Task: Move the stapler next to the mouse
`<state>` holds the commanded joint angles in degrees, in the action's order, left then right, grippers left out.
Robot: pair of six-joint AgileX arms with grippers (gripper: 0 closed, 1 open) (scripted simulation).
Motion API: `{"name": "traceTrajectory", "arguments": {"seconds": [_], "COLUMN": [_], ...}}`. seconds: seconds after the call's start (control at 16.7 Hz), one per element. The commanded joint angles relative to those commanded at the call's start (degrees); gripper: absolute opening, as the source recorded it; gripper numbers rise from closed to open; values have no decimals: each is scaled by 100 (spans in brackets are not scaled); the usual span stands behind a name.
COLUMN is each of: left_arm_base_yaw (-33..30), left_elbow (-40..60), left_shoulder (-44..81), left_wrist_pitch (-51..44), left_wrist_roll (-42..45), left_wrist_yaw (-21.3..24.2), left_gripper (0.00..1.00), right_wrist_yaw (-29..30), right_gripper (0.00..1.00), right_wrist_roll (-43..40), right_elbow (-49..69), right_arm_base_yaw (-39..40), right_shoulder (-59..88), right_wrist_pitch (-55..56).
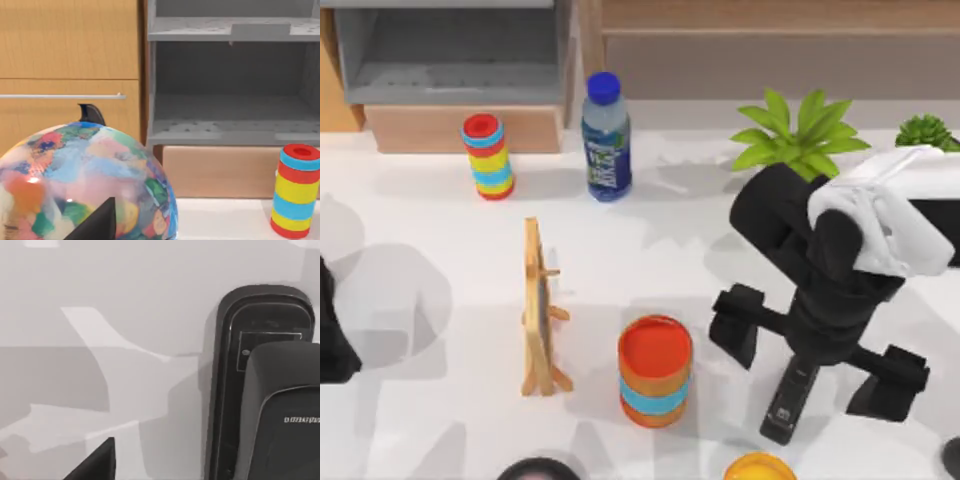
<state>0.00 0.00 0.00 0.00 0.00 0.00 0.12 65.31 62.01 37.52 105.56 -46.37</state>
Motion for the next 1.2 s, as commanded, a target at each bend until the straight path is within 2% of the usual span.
{"name": "traceTrajectory", "arguments": {"seconds": [0.48,1.2], "left_arm_base_yaw": [0,0], "left_elbow": [0,0], "left_shoulder": [0,0], "left_wrist_pitch": [0,0], "left_wrist_roll": [0,0], "left_wrist_yaw": [0,0], "left_gripper": [100,100], "right_wrist_yaw": [-14,-14], "right_gripper": [100,10], "right_wrist_roll": [31,31], "right_elbow": [-81,-81], "right_arm_base_yaw": [53,53], "right_shoulder": [181,181], "right_wrist_pitch": [266,266]}}
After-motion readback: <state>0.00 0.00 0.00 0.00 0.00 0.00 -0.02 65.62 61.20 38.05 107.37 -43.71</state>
